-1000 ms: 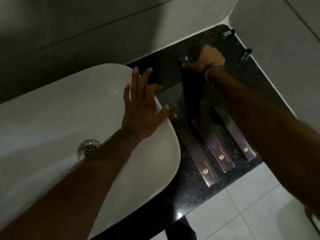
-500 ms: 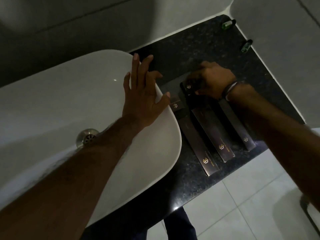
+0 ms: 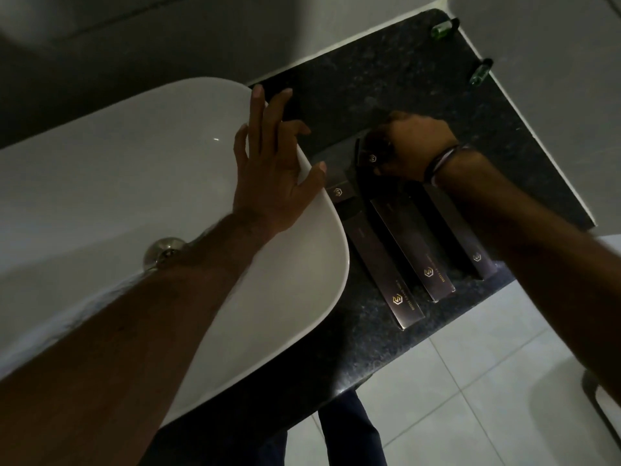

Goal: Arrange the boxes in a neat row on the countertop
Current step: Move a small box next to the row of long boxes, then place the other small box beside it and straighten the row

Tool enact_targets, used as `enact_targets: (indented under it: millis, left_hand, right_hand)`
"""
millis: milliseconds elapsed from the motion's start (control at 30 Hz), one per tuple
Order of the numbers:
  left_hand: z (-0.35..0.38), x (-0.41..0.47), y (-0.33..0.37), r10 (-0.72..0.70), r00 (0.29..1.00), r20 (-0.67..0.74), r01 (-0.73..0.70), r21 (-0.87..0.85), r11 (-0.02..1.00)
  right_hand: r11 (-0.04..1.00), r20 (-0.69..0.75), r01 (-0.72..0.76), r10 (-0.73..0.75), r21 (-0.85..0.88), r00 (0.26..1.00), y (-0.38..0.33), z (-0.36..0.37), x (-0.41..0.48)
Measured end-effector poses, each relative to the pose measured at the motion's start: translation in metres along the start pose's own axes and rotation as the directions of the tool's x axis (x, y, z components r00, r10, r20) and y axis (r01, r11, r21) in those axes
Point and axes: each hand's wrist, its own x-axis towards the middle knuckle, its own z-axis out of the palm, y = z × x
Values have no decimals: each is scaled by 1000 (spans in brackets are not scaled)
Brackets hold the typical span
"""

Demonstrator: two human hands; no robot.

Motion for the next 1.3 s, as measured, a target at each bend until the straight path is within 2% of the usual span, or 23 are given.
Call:
enact_targets:
  millis: [133, 367, 567, 700, 767, 867, 933, 1000, 1067, 1133, 1300]
  left_hand:
    - [3, -1, -1, 5, 1000, -15, -5, -7, 1000]
    - [0, -1, 2, -9, 1000, 10, 9, -16, 1000]
    - [2, -1, 1, -2, 1000, -4, 2, -30, 1000]
    - [4, -1, -1, 9, 1000, -10, -9, -22, 1000]
    - [5, -1, -3, 9, 1000, -14, -10, -25, 1000]
    - [5, -2, -3, 18, 999, -26, -19, -31, 999]
    - [4, -2, -2, 13, 999, -30, -14, -40, 999]
    - [4, -2, -2, 6, 1000, -29, -7, -46, 999]
    - [4, -2, -2, 6, 1000, -29, -7, -54, 999]
    - [5, -2, -2, 1, 1000, -23, -2, -63, 998]
    - [4, -2, -1, -5, 1000, -26, 3, -92, 996]
  right_hand:
    - [994, 67, 94, -90, -48, 994, 6, -1, -1]
    - [960, 78, 264, -258, -93, 963, 2, -3, -1]
    - [965, 80, 249, -242, -85, 967, 7, -2, 1]
    - [979, 4, 187, -187, -86, 982, 25, -12, 9]
    - [987, -45, 159, -160, -17, 986, 41, -18, 14]
    - [990, -186, 56, -31, 130, 982, 73, -21, 25]
    - [980, -252, -110, 150, 167, 956, 101, -15, 37]
    - [916, -252, -335, 385, 218, 888, 131, -8, 51]
    - [825, -212, -498, 554, 265, 805, 156, -2, 61]
    - [781, -162, -571, 616, 254, 771, 171, 3, 68]
    - [785, -131, -588, 615, 197, 777, 179, 9, 84]
